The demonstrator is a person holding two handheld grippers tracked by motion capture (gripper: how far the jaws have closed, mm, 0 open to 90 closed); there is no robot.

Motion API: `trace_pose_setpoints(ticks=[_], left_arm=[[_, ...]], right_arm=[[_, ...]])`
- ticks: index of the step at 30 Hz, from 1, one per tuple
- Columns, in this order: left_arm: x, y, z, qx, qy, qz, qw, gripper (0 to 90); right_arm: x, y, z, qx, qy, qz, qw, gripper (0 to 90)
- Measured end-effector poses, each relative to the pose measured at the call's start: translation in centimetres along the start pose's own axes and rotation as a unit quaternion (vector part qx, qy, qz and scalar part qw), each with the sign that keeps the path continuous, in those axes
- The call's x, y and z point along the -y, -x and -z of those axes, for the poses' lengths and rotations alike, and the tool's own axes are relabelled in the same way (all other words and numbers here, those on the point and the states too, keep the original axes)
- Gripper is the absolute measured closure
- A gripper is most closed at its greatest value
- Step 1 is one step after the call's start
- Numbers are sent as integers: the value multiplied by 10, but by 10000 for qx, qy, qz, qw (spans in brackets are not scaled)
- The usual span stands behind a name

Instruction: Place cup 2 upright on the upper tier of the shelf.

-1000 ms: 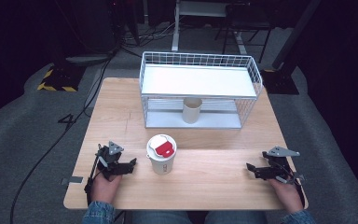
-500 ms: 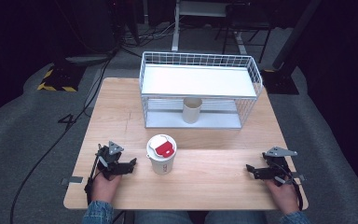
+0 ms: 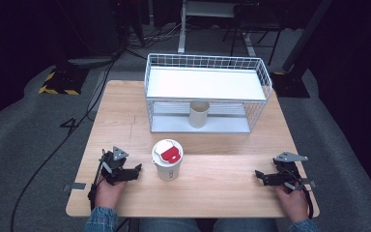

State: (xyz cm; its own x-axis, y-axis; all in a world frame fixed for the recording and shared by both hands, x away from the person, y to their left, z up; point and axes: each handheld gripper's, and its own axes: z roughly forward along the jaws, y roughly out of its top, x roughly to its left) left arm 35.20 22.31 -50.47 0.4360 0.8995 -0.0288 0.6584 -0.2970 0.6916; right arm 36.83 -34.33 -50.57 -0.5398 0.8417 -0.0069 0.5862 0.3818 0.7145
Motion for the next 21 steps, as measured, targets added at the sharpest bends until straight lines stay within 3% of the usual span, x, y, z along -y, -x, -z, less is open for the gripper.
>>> trace_pose_setpoints(ticks=[10, 14, 21], left_arm=[[-1, 0, 0, 44, -35, 13, 10000, 69], [-3, 2, 9, 161, 308, -13, 9994, 65], [-8, 14, 20, 348, 566, -213, 9976, 65]], right_arm=[[0, 0, -1, 21, -8, -31, 10000, 19], [0, 0, -1, 23, -7, -32, 10000, 19], [0, 0, -1, 24, -8, -33, 10000, 18]])
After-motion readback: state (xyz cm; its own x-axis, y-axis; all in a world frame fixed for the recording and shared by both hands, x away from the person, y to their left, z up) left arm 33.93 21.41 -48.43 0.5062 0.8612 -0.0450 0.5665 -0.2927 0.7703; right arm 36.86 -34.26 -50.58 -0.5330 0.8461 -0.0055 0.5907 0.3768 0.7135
